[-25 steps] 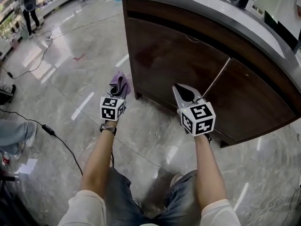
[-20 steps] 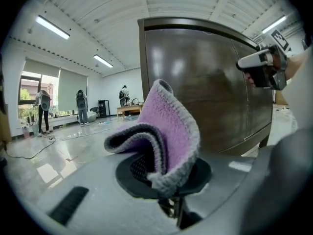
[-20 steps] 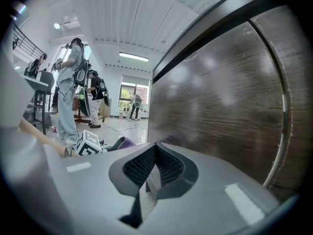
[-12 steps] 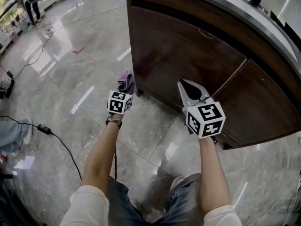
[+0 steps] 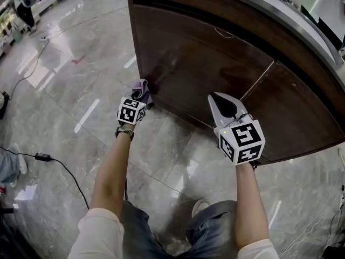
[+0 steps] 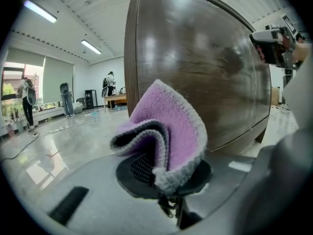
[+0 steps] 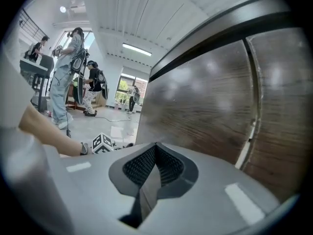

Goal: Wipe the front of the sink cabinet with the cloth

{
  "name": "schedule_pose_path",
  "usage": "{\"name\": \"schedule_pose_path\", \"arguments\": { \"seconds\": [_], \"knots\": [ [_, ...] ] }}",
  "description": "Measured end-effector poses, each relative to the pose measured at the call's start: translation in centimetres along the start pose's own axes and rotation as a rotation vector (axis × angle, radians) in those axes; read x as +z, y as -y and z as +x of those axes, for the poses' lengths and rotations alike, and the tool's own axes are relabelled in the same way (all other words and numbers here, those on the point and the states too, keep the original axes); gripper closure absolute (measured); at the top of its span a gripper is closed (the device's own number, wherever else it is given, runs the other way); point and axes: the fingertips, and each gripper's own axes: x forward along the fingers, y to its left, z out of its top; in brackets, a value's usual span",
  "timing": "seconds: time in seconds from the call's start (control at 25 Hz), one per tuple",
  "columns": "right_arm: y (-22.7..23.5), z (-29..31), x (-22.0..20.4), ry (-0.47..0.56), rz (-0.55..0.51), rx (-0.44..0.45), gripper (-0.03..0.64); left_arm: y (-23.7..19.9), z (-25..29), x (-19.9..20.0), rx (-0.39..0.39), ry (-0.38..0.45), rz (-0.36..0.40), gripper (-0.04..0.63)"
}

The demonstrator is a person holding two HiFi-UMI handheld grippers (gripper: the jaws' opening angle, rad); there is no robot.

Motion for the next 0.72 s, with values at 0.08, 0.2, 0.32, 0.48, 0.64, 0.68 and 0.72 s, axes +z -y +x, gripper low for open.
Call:
{"name": "schedule_pose_path", "arguments": {
  "seconds": [0.08, 0.2, 0.32, 0.48, 0.64, 0.68, 0.72],
  "knots": [
    [1.2, -1.1, 0.2, 0.000, -0.013, -0.037, 0.611, 0.6, 0.5, 0.3, -0.008, 0.007, 0.002, 0.543],
    [2.6, -2.3, -0.3, -0.011, 0.002, -0.076, 0.611, 1.2, 1.0, 0.5, -0.008, 0.007, -0.008, 0.543],
    [3.4, -3.0, -0.8, -0.048, -0.009, -0.090, 0.611, 2.8, 1.2, 0.4, -0.063, 0.001, -0.015, 0.543],
    [4.0, -4.6, -0.9, -0.067, -0.019, -0.116, 0.611, 6.2, 1.5, 0.5, -0.147, -0.029, 0.023, 0.543],
    [5.8, -6.7, -0.9, -0.062, 0.026, -0.172, 0.611, 8.2, 1.8, 0.5, -0.179, -0.042, 0.023, 0.544],
    [6.2, -7.2, -0.7, -0.056, 0.039, -0.186, 0.611, 8.6, 1.8, 0.5, -0.187, -0.043, 0.023, 0.545],
    [6.6, -7.7, -0.6, -0.049, 0.052, -0.199, 0.611, 9.1, 1.8, 0.5, -0.199, -0.045, 0.025, 0.545]
  ]
}}
